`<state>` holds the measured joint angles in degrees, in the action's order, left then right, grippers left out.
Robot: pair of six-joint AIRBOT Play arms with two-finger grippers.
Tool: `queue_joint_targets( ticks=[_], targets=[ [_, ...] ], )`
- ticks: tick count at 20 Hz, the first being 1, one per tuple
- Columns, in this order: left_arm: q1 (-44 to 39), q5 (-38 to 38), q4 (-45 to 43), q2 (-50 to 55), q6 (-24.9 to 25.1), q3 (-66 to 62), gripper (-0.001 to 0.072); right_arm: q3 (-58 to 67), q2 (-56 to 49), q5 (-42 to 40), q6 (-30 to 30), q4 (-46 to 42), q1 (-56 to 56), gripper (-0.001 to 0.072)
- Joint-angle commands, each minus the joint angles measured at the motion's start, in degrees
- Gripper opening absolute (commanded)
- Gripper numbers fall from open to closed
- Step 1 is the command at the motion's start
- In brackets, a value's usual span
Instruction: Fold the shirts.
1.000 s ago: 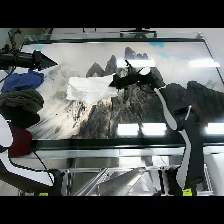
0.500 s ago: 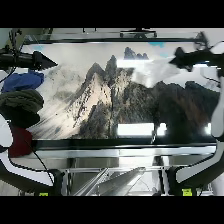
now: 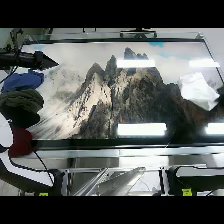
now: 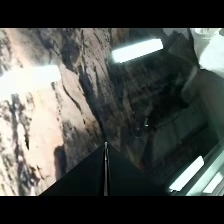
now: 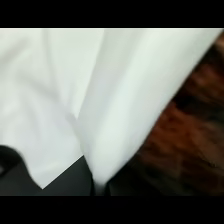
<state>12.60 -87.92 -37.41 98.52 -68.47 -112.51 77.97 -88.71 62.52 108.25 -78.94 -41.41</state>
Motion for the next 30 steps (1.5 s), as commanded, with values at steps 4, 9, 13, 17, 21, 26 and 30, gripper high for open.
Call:
queue_joint_targets(
  ticks=[4, 9, 13, 17, 21, 26, 30],
  targets=[
    [-0.5, 0.0, 0.0, 0.0, 0.0, 0.0, 0.0016, -32.3, 9.5, -22.3, 7.1, -3.8, -11.0, 0.002],
    [-0.6, 0.1, 0.0, 0.0, 0.0, 0.0, 0.0016, -35.7, 13.6, -25.2, 7.4, -3.3, -13.5, 0.002],
    [-0.5, 0.0, 0.0, 0.0, 0.0, 0.0, 0.0016, -35.9, 16.0, -23.7, 9.3, -3.3, -13.5, 0.002],
    [-0.5, 0.0, 0.0, 0.0, 0.0, 0.0, 0.0016, -35.9, 17.7, -23.5, 9.8, 2.2, -13.4, 0.0022],
    [-0.5, 0.0, 0.0, 0.0, 0.0, 0.0, 0.0016, -35.0, 18.5, -18.1, 1.9, 3.1, -13.5, 0.0608],
    [-0.5, -0.4, 0.0, 0.0, -1.6, 0.0, 0.0018, -27.5, 22.0, -6.8, -6.5, 1.5, -13.5, 0.0715],
    [-0.5, -0.6, 0.0, -0.1, -1.6, -0.1, 0.0, -17.6, 25.3, 3.4, -6.6, -0.7, -13.4, 0.0715]
  ],
)
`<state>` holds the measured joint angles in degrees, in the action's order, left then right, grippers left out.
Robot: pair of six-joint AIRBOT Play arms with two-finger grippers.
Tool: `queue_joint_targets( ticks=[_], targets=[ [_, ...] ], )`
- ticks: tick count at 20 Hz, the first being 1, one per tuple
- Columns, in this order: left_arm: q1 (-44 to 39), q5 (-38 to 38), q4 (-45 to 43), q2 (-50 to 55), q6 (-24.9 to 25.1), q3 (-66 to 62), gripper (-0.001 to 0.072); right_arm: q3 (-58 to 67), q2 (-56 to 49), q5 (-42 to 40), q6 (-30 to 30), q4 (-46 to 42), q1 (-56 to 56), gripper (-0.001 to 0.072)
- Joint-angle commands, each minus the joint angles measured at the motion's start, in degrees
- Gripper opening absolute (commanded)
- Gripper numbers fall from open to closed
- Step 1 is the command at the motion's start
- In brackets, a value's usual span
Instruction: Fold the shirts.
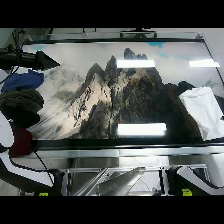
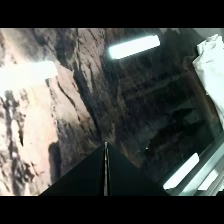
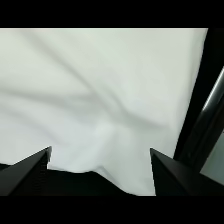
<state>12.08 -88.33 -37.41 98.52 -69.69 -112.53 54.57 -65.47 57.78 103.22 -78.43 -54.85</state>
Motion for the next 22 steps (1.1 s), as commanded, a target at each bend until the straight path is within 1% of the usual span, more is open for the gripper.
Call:
queue_joint_targets(
  ticks=[1, 2, 3, 4, 5, 6, 7, 8, 9, 14, 16, 18, 20, 22],
  targets=[
    [0.0, -0.2, 0.0, -0.2, -0.5, -0.1, -0.0002, 7.8, 2.9, 10.1, -1.5, -0.6, 0.4, 0.0715],
    [0.0, -0.2, -0.1, -0.4, -0.5, -0.1, -0.0002, 9.0, 3.7, 11.0, -1.9, 0.4, 1.3, 0.0715],
    [0.0, -0.2, 0.0, -0.7, -0.5, -0.1, -0.0003, 9.7, 4.8, 11.5, -3.6, 2.5, 2.6, 0.0713],
    [0.0, -0.2, -0.1, -1.3, -0.9, -0.1, -0.0003, 9.9, 5.8, 11.7, -4.8, 5.8, 4.1, 0.0703],
    [0.0, -0.3, -0.1, -2.0, -1.4, -0.1, -0.0003, 9.9, 6.5, 12.1, -6.2, 9.1, 6.0, 0.0539],
    [0.0, -0.7, -0.1, -2.8, -1.4, 0.0, -0.0003, 9.8, 6.8, 12.1, -8.0, 12.3, 8.3, 0.0228],
    [0.0, -1.1, 0.0, -4.1, -1.3, 0.8, -0.0003, 9.8, 6.8, 12.2, -9.4, 15.4, 11.0, 0.0066],
    [0.0, -1.0, -0.1, -6.2, -1.0, 3.1, -0.0003, 9.8, 6.8, 12.1, -9.5, 17.1, 13.8, 0.0066],
    [0.0, -1.0, -0.1, -8.3, 0.0, 6.0, -0.0002, 9.8, 6.8, 12.1, -9.4, 17.8, 17.3, 0.0018],
    [0.1, 0.3, -0.3, -22.2, 3.5, 28.9, -0.0002, 6.4, 7.0, 13.1, -9.4, 17.9, 36.9, 0.0024],
    [0.1, 3.1, -0.8, -28.2, 3.9, 39.4, -0.0002, 3.1, 7.0, 13.0, -10.1, 17.8, 45.2, 0.0024],
    [0.1, 5.2, -1.7, -33.6, 4.2, 48.8, -0.0002, -0.3, 7.0, 11.2, -10.1, 17.8, 52.0, 0.0023],
    [-0.5, 5.5, -2.1, -37.5, 4.2, 56.0, -0.0002, -2.0, 6.8, 9.2, -10.1, 17.8, 55.4, 0.0023],
    [-0.9, 5.5, -2.1, -40.6, 4.1, 60.5, -0.0002, -2.0, 6.5, 8.1, -10.5, 17.8, 55.9, 0.0023]
  ],
)
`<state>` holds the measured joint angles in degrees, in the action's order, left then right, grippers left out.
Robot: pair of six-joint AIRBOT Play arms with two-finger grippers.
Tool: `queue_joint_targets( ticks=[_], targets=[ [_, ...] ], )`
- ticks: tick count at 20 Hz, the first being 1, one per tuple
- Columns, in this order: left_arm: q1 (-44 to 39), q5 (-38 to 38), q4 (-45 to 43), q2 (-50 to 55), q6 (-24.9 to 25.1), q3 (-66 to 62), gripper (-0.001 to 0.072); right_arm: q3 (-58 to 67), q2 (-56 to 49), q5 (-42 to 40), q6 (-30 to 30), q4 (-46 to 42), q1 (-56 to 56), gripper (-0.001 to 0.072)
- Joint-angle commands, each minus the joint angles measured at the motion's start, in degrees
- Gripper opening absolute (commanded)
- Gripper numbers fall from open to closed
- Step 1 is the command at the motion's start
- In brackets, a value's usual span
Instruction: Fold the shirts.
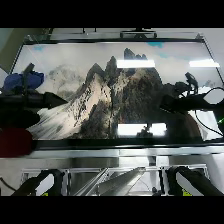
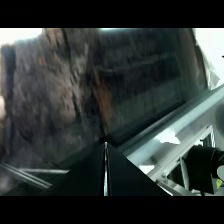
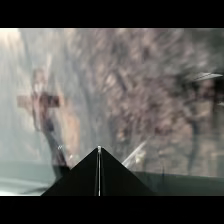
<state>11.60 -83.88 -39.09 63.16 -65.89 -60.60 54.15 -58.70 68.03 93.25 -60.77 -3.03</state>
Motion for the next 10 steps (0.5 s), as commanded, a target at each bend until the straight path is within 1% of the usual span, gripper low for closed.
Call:
queue_joint_targets(
  ticks=[1, 4, 10],
  targets=[
    [-0.4, 1.4, -0.4, -6.9, 0.3, 10.4, -0.0002, -1.6, -0.3, -2.2, -0.5, 0.2, 4.0, 0.0023],
    [-0.3, 3.2, -0.4, -10.5, 0.3, 12.9, -0.0001, -1.6, -0.3, 0.1, -0.3, 0.6, 4.1, 0.0024],
    [-0.3, 3.1, -0.3, -14.2, 0.3, 13.0, -0.0001, -1.6, -0.3, 0.4, -0.3, 0.6, 4.1, 0.0024]
  ],
)
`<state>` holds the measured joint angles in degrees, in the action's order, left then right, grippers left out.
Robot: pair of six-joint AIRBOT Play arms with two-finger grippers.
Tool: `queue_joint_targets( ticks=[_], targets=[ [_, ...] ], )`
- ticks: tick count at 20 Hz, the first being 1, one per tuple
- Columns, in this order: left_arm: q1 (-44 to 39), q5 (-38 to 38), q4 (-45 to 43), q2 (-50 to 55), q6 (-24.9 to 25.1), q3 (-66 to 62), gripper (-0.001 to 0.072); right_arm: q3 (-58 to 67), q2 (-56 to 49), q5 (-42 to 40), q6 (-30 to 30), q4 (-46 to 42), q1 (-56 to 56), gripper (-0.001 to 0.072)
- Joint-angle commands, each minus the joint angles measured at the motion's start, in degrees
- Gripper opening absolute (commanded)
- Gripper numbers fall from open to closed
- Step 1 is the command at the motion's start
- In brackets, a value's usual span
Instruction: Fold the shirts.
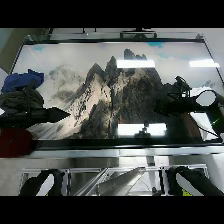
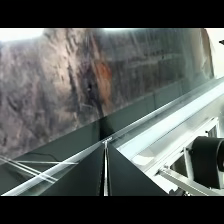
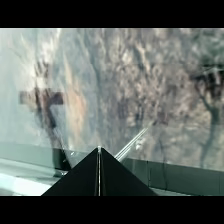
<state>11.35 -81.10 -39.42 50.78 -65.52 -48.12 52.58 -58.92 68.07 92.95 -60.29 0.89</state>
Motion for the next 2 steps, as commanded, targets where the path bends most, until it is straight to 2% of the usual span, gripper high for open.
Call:
queue_joint_targets(
  ticks=[1, 2],
  targets=[
    [0.0, 0.3, 0.0, -2.3, -0.1, 0.5, 0.0, 0.0, 0.0, 0.3, 0.0, 0.1, 0.2, 0.0023],
    [0.0, 0.3, 0.0, -2.8, -0.1, 0.5, -0.0001, 0.0, 0.0, 0.3, 0.0, 0.1, 0.2, 0.0023]
  ],
)
